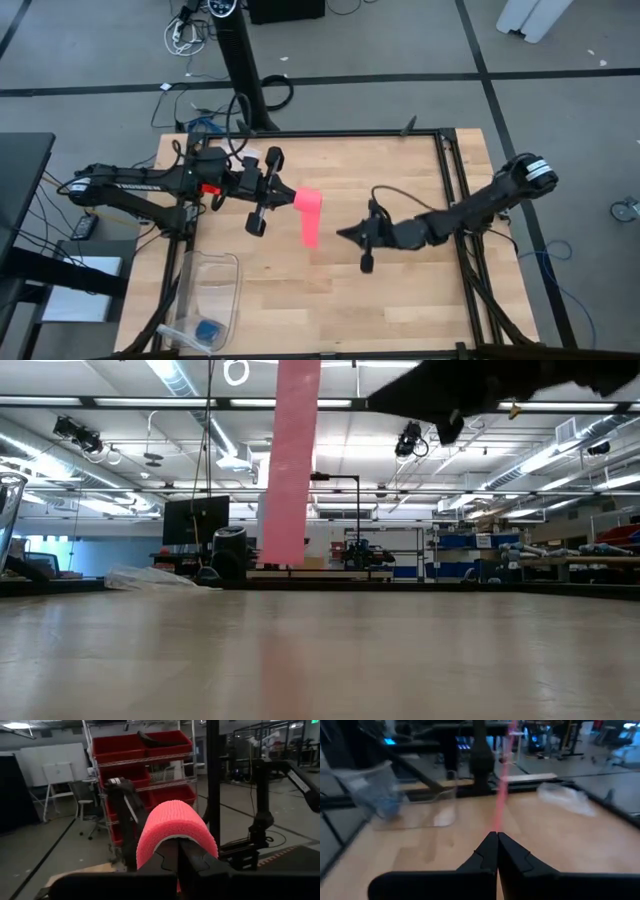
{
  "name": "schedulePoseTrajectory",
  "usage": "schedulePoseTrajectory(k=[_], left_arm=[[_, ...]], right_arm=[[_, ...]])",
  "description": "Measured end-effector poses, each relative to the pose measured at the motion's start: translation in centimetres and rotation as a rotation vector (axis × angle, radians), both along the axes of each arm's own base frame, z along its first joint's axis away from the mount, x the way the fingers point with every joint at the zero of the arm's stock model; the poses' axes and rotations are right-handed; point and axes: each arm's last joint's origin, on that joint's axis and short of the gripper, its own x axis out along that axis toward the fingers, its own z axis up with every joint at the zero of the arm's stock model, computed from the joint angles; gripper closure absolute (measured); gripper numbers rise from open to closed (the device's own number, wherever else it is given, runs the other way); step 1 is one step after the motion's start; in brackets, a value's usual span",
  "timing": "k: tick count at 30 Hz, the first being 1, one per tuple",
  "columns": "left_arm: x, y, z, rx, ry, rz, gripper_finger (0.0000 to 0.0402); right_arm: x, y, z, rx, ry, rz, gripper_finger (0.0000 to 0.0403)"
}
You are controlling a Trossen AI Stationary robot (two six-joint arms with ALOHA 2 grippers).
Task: Roll bandage
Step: Roll the pink bandage
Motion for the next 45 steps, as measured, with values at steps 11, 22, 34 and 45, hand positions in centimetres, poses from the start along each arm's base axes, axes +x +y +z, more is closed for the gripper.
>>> schedulePoseTrajectory(k=[11, 22, 34, 45], left_arm=[[-0.1, 0.0, 0.4, 0.003, -0.042, 0.004, 0.0401], [-0.1, 0.0, 0.5, 0.019, -0.058, 0.006, 0.0401], [-0.2, 0.0, 0.9, 0.026, -0.099, 0.006, 0.0401], [-0.2, 0.0, 1.1, 0.046, -0.132, 0.025, 0.0401]], right_arm=[[3.7, 2.8, -6.7, 0.071, -0.008, -0.027, 0.0301], [3.6, 2.4, -7.7, 0.097, -0.008, -0.190, 0.0183], [4.8, -0.1, -7.9, 0.215, -0.002, -0.149, 0.0193], [5.6, -0.4, -7.3, 0.263, -0.008, -0.067, 0.0251]])
